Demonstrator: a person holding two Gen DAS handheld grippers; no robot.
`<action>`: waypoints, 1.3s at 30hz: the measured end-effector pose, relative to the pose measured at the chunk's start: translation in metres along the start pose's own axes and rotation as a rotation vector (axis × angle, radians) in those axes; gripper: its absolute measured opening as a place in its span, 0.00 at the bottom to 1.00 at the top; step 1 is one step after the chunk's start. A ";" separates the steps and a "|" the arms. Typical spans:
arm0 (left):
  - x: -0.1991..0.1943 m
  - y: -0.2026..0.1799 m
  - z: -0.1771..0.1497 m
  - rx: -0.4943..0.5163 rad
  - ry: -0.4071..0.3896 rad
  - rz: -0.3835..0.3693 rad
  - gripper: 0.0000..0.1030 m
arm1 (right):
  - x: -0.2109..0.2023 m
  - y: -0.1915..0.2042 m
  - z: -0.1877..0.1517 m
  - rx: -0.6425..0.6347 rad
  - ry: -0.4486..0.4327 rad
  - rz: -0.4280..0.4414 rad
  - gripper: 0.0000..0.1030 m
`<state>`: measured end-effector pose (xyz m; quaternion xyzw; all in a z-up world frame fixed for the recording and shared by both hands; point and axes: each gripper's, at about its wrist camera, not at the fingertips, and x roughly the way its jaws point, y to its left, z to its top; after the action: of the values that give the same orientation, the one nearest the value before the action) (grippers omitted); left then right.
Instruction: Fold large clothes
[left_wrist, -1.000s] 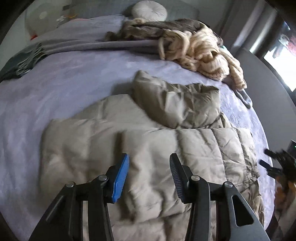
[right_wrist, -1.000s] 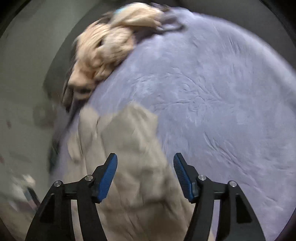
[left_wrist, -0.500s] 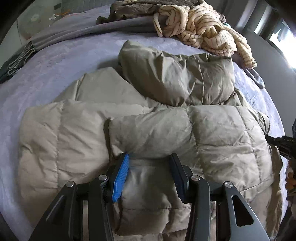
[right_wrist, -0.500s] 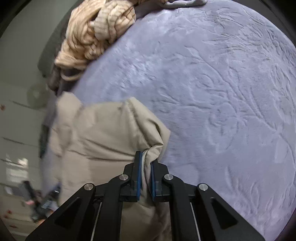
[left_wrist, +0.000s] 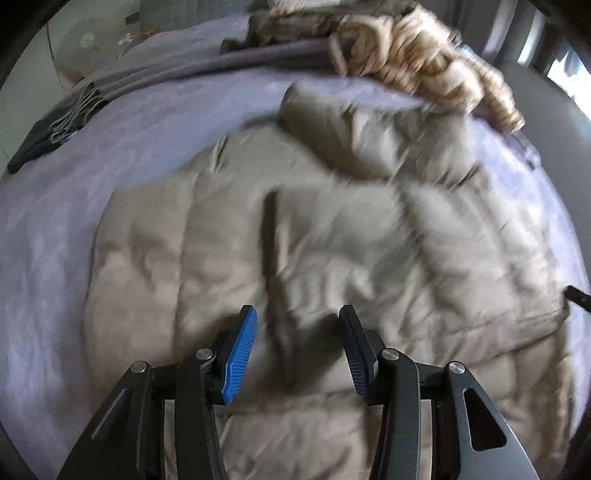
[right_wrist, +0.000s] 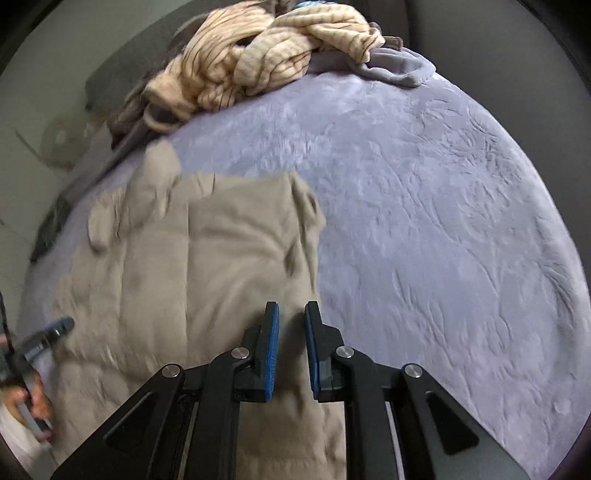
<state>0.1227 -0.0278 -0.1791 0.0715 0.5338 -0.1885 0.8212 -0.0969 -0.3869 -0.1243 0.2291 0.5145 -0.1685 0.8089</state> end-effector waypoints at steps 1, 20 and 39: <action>0.005 0.005 -0.005 -0.023 0.003 -0.012 0.49 | 0.005 0.000 -0.002 -0.011 0.015 -0.019 0.16; -0.069 0.015 -0.051 -0.111 0.104 0.088 0.50 | -0.032 -0.029 -0.044 0.163 0.182 0.070 0.48; -0.130 0.003 -0.123 -0.168 0.149 0.097 1.00 | -0.080 -0.002 -0.091 0.158 0.252 0.135 0.73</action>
<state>-0.0270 0.0448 -0.1136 0.0418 0.6032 -0.0973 0.7905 -0.2000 -0.3359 -0.0852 0.3452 0.5807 -0.1235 0.7269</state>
